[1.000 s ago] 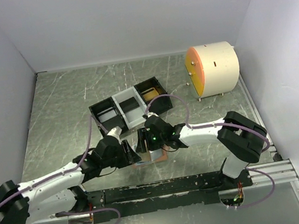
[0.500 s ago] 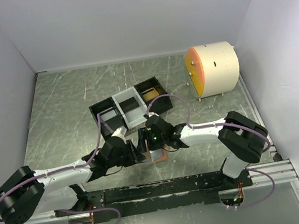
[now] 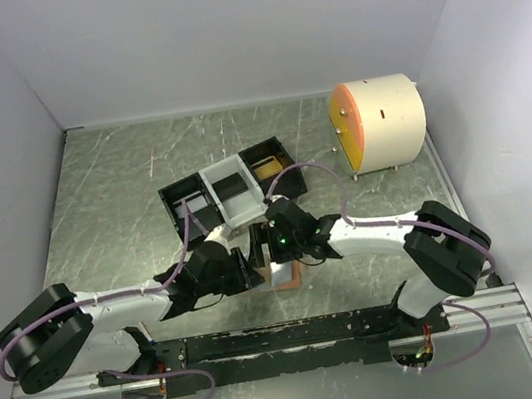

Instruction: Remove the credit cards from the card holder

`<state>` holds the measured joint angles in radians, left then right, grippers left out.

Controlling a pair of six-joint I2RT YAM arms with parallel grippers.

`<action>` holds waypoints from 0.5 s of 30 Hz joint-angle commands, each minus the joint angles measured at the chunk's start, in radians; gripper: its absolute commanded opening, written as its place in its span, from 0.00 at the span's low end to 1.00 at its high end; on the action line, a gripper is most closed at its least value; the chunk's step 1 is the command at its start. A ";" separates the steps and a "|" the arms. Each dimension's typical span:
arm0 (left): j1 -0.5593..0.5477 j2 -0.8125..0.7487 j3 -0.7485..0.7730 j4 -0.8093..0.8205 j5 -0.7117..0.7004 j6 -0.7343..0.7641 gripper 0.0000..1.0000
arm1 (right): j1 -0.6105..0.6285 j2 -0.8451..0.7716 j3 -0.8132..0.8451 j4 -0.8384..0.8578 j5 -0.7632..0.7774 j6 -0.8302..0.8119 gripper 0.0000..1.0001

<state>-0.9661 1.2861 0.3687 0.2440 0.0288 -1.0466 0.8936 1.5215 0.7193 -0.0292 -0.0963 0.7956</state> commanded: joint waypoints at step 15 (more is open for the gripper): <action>-0.055 0.116 0.175 0.087 0.042 0.098 0.52 | -0.051 -0.249 0.008 -0.188 0.192 0.011 0.78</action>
<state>-0.9955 1.3609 0.4767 0.2840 0.0383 -0.9966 0.8631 1.3273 0.7361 -0.1951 0.0502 0.7864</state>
